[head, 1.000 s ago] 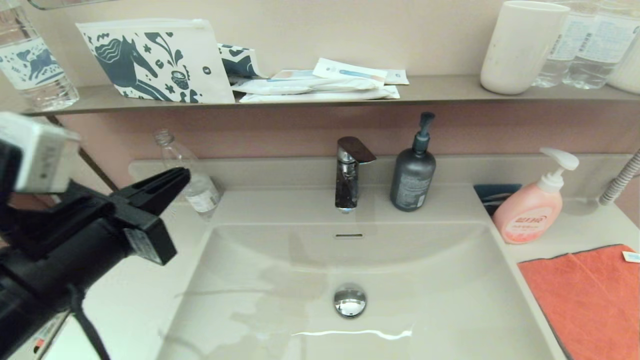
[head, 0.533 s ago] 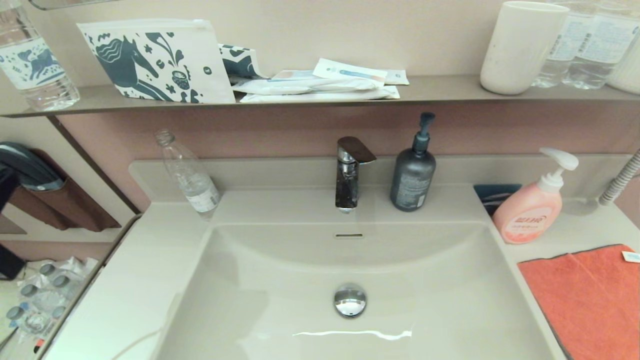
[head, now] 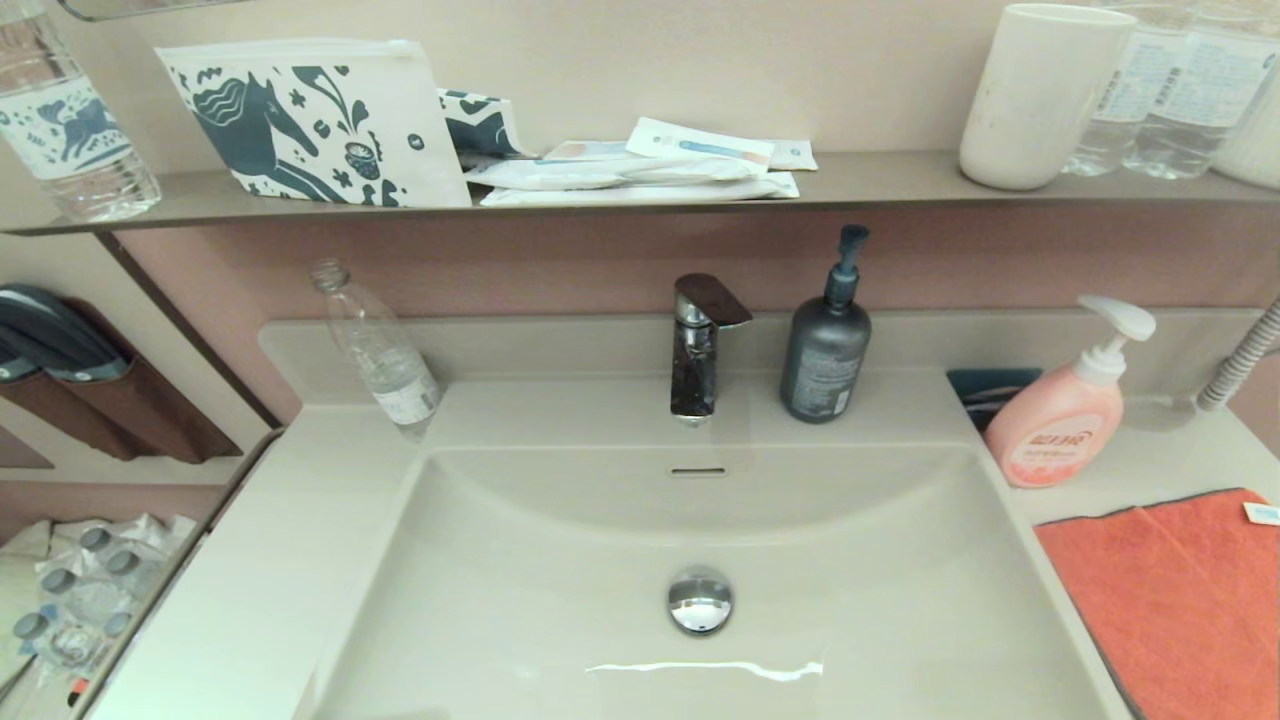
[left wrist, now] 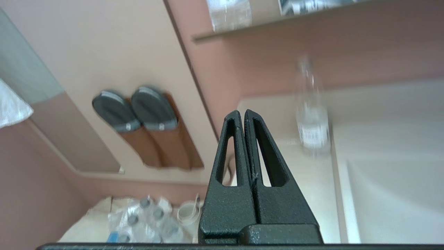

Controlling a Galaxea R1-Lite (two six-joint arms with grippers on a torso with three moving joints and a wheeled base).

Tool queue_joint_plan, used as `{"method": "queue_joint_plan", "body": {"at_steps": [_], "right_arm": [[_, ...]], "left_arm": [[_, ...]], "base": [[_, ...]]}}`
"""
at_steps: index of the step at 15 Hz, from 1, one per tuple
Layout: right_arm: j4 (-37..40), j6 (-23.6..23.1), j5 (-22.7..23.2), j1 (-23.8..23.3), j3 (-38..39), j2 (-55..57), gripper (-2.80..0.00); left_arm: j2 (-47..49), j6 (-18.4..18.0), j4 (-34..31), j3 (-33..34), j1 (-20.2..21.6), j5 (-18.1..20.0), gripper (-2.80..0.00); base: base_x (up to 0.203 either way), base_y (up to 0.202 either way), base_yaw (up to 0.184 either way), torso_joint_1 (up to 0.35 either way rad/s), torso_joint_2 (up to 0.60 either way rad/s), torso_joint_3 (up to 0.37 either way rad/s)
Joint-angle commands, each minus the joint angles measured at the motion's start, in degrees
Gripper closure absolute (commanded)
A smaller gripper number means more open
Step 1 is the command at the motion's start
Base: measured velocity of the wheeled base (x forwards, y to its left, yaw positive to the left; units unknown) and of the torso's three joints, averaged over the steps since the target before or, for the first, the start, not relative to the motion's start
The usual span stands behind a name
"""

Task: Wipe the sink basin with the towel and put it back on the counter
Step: Pick up the cloth

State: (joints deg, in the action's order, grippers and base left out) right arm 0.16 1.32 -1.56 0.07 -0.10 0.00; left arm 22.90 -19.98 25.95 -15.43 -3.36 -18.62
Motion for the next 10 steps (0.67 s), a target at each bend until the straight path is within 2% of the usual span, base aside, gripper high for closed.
{"method": "queue_joint_plan", "body": {"at_steps": [1, 4, 5, 7, 9, 10], "right_arm": [[0.02, 0.0, -0.02, 0.01, 0.01, 0.0, 0.0], [0.01, 0.0, -0.02, 0.01, 0.01, 0.0, 0.0], [0.01, 0.0, -0.02, 0.01, 0.01, 0.0, 0.0], [0.02, 0.0, -0.02, 0.01, 0.01, 0.0, 0.0], [0.02, 0.0, -0.02, 0.01, 0.01, 0.0, 0.0], [0.02, 0.0, -0.02, 0.01, 0.01, 0.0, 0.0]], "left_arm": [[-11.25, 0.2, -5.77, 2.23, 1.98, 2.35, 0.0], [-15.78, 0.74, -9.59, 5.48, 3.07, 7.94, 0.0], [-16.9, 2.36, -10.73, 6.13, 3.09, 10.23, 0.0], [-19.29, 6.64, -16.6, 6.78, 3.09, 14.85, 0.0], [-22.59, 12.83, -24.25, 7.04, 3.11, 18.53, 0.0], [-22.83, 16.17, -26.0, 7.46, 3.11, 19.27, 0.0]], "base": [[0.0, 0.0, 0.0, 0.0, 0.0, 0.0], [0.0, 0.0, 0.0, 0.0, 0.0, 0.0], [0.0, 0.0, 0.0, 0.0, 0.0, 0.0], [0.0, 0.0, 0.0, 0.0, 0.0, 0.0], [0.0, 0.0, 0.0, 0.0, 0.0, 0.0], [0.0, 0.0, 0.0, 0.0, 0.0, 0.0]]}}
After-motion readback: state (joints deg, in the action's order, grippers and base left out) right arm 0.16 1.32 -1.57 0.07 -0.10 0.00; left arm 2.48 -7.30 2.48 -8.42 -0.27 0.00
